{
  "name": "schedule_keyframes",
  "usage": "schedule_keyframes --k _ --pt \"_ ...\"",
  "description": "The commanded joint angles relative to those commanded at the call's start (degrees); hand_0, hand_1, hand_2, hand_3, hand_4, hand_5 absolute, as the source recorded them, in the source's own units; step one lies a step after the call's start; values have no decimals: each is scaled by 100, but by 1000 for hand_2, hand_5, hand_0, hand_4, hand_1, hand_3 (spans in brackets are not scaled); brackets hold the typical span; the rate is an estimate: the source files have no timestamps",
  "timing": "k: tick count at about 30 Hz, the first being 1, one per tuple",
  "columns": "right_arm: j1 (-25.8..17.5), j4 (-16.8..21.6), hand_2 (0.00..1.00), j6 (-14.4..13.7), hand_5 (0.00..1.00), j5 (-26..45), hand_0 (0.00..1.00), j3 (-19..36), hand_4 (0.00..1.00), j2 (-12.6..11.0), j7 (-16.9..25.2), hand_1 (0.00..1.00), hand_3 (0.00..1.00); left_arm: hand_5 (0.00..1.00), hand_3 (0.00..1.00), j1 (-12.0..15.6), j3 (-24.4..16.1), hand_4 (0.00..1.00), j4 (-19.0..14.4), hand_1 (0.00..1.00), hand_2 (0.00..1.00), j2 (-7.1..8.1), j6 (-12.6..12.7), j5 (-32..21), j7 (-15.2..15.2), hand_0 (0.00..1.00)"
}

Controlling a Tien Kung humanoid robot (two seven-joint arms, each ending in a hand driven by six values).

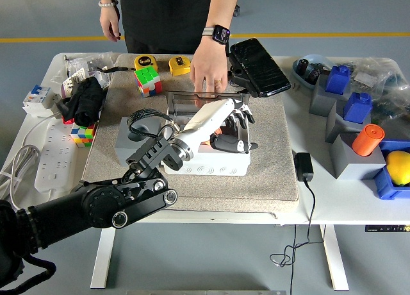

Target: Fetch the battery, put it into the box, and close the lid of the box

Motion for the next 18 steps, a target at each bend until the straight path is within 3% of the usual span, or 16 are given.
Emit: schedule_keyframes --k 5,6,9,13,18 --pt "-1 9 640 -9 516 -5 604 7 956 -4 5 623 560 253 513 59 -172 986 -234 428 450 47 -55 -66 -14 435" --pt "2 7 640 -9 515 -2 604 6 956 -3 4 622 560 260 507 103 -250 990 -322 388 431 68 -74 -54 3 379" --pt "-2 12 640 -15 515 -7 604 33 956 -1 11 622 560 260 507 263 -481 990 -580 388 431 151 -106 20 74 379" --pt "5 2 640 -17 515 -13 604 63 956 -8 2 623 559 280 479 572 -863 989 -1021 348 402 405 -191 204 237 330" --pt "-7 1 640 -14 515 -28 603 116 956 -7 1 623 558 304 454 1067 -1361 978 -1639 338 396 875 -167 424 298 320"
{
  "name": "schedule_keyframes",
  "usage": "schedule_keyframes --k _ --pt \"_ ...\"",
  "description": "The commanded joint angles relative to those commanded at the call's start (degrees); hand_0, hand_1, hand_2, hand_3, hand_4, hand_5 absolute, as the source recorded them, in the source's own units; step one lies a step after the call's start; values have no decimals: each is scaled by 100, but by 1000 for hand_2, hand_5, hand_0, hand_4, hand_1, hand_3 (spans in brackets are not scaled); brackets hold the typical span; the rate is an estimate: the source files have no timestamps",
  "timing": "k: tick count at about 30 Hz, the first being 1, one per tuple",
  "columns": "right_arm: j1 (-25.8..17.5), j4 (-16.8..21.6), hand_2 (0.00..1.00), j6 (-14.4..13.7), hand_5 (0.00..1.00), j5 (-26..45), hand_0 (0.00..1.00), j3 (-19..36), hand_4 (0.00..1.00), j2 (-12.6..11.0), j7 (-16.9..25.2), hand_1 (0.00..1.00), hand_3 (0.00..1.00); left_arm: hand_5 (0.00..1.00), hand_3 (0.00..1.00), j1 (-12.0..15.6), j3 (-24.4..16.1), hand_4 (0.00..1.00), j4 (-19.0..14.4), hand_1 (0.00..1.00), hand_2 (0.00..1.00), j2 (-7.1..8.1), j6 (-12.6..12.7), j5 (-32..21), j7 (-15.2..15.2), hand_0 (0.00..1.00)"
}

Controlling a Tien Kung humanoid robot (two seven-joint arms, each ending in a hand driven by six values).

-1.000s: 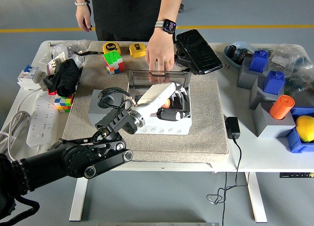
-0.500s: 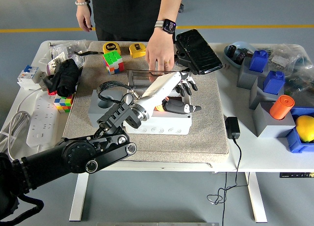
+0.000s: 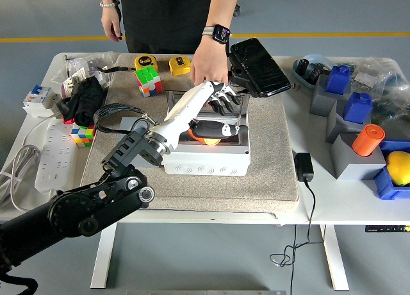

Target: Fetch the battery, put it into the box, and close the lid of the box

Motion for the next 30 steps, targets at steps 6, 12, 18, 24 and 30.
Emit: schedule_keyframes --k 6,12,18,24,30 --pt "3 7 639 -2 515 -11 604 32 956 0 12 622 559 313 434 400 -131 981 -443 324 402 462 -44 185 101 308" --pt "15 13 639 -7 515 -20 604 51 956 -5 11 623 559 311 438 519 28 977 -417 326 407 656 -109 319 165 305" --pt "22 20 638 -12 515 -14 604 47 956 -5 13 621 559 322 448 430 243 979 -173 334 426 574 -172 365 241 306" --pt "21 25 638 -17 516 -8 603 30 957 -6 12 622 559 321 455 293 459 961 1 338 439 447 -191 362 256 307" --pt "24 20 638 -14 515 4 603 14 957 -1 14 622 559 314 463 105 604 939 92 344 452 214 -152 264 219 307"
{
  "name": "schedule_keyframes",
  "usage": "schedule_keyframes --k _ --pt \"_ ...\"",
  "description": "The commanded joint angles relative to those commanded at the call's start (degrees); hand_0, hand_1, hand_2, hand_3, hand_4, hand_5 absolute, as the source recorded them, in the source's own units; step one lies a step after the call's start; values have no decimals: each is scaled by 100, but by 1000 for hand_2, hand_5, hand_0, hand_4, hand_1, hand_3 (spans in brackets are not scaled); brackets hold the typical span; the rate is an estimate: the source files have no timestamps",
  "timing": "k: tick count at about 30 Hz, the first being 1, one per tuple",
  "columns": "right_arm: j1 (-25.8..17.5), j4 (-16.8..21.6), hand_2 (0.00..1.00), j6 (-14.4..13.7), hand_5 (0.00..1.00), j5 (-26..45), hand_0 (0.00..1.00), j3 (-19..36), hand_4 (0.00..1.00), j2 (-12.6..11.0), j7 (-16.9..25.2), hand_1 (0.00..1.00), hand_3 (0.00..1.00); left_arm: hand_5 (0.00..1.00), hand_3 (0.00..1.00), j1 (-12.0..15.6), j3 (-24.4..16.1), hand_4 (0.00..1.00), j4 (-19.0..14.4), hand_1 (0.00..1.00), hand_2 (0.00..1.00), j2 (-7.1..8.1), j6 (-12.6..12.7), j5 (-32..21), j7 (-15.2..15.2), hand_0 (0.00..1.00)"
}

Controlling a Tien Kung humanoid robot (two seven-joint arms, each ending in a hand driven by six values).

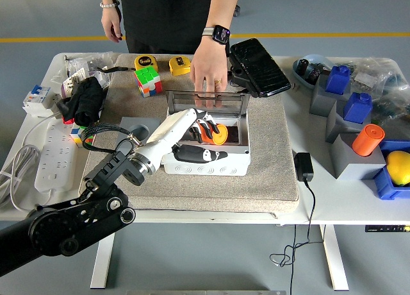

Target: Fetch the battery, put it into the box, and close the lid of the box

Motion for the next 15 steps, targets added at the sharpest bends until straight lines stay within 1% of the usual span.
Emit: schedule_keyframes --k 4,5,6,7,9,11,12,15 --pt "20 4 638 1 515 8 603 -18 957 7 7 622 559 314 463 -197 136 939 159 344 452 -284 20 -144 -36 307" --pt "24 7 638 -1 515 8 603 -18 957 9 10 622 559 314 463 -232 154 939 182 344 452 -338 22 -183 -43 307" --pt "26 16 638 -4 515 2 603 -15 957 9 13 622 558 310 478 -270 164 934 201 375 474 -393 19 -235 -50 319" --pt "27 24 638 -7 515 -6 603 -13 957 8 15 622 558 310 478 -294 166 934 207 375 474 -426 15 -249 -48 319" --pt "30 41 638 -14 515 -19 603 -4 957 4 19 622 558 310 478 -345 142 934 171 375 474 -475 28 -276 -66 319" --pt "30 42 638 -18 515 -20 603 -1 957 2 21 622 558 310 478 -388 98 934 100 375 474 -483 59 -309 -103 319" --pt "29 39 638 -15 515 -17 601 -7 957 2 18 622 558 305 524 -422 59 931 54 490 507 -482 103 -321 -160 394" --pt "22 32 638 -9 515 -11 601 -21 957 5 17 622 558 305 524 -515 -72 931 -12 490 507 -480 196 -339 -294 394"
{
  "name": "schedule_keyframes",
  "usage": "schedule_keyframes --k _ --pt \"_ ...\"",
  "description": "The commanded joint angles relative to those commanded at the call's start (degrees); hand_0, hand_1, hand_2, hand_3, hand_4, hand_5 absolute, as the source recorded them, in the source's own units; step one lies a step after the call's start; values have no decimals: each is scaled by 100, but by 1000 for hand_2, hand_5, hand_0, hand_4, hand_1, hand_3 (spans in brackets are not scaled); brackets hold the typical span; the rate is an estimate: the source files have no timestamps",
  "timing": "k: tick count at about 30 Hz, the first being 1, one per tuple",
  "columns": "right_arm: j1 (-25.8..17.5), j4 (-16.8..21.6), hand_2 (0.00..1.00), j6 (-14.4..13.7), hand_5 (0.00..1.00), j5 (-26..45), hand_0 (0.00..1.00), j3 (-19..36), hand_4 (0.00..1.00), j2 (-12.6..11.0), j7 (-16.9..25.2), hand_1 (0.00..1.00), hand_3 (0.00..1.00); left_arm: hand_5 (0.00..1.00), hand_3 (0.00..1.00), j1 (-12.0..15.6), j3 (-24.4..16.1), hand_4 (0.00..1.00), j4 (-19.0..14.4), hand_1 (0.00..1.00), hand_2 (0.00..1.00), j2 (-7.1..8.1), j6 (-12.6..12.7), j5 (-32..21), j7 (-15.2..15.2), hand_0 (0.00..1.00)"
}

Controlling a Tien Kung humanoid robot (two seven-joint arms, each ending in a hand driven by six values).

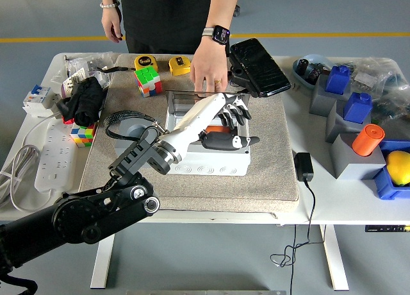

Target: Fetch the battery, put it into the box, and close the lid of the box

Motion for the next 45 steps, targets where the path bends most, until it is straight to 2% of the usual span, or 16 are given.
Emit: schedule_keyframes --k 2,3,8,9,20,24,26,27,32,33,37,38,39,44,45 --pt "5 -2 638 5 515 4 601 -7 957 2 0 622 558 305 524 -78 -116 931 4 490 507 -8 61 44 -65 394" --pt "7 -3 638 4 515 6 603 -4 957 5 2 622 558 326 588 -120 -178 937 23 667 594 -16 77 84 -77 680" --pt "20 0 638 1 515 7 603 8 957 5 5 622 558 326 588 -266 -426 937 137 667 594 -9 98 253 -75 680" --pt "20 2 638 1 516 7 603 13 957 4 6 622 559 413 687 -299 -467 963 166 814 763 2 80 277 -37 824" --pt "27 3 638 -1 516 15 603 9 957 -7 8 622 559 447 716 -486 -422 979 656 818 767 121 -211 633 481 832" --pt "30 6 638 0 515 11 603 23 957 -5 9 622 558 468 711 -501 -395 986 717 806 753 165 -345 712 685 825" --pt "30 5 638 3 515 6 603 34 957 -7 5 622 558 468 711 -501 -372 986 651 806 753 212 -490 794 876 825" --pt "30 3 638 3 515 6 604 41 956 -7 4 622 559 449 664 -494 -368 972 601 691 673 236 -560 822 963 691" --pt "19 3 638 5 515 -2 604 64 956 -13 2 622 559 449 664 -376 -419 972 159 691 673 380 -922 986 1448 691" --pt "12 -2 638 10 514 -2 604 58 956 -14 -3 622 560 448 651 -348 -418 972 28 623 621 418 -1029 1008 1591 585" --pt "-3 0 638 10 514 -6 604 51 956 -17 -3 622 560 448 651 -253 -381 972 -281 623 621 510 -1359 1104 2051 585" --pt "-4 2 638 9 514 -7 604 49 956 -18 -2 622 560 448 651 -236 -378 972 -312 623 621 521 -1388 1110 2090 585" --pt "-6 4 638 7 515 -7 603 49 956 -19 -2 622 560 478 651 -206 -377 985 -361 586 618 536 -1406 1126 2117 533" --pt "-5 10 638 -1 515 -13 603 49 956 -27 -6 622 560 478 651 -77 -385 985 -631 586 618 618 -1413 1103 2148 533" --pt "-7 11 638 -3 515 -15 603 50 957 -30 -7 622 560 495 650 -50 -375 992 -681 574 615 634 -1408 1091 2147 503"
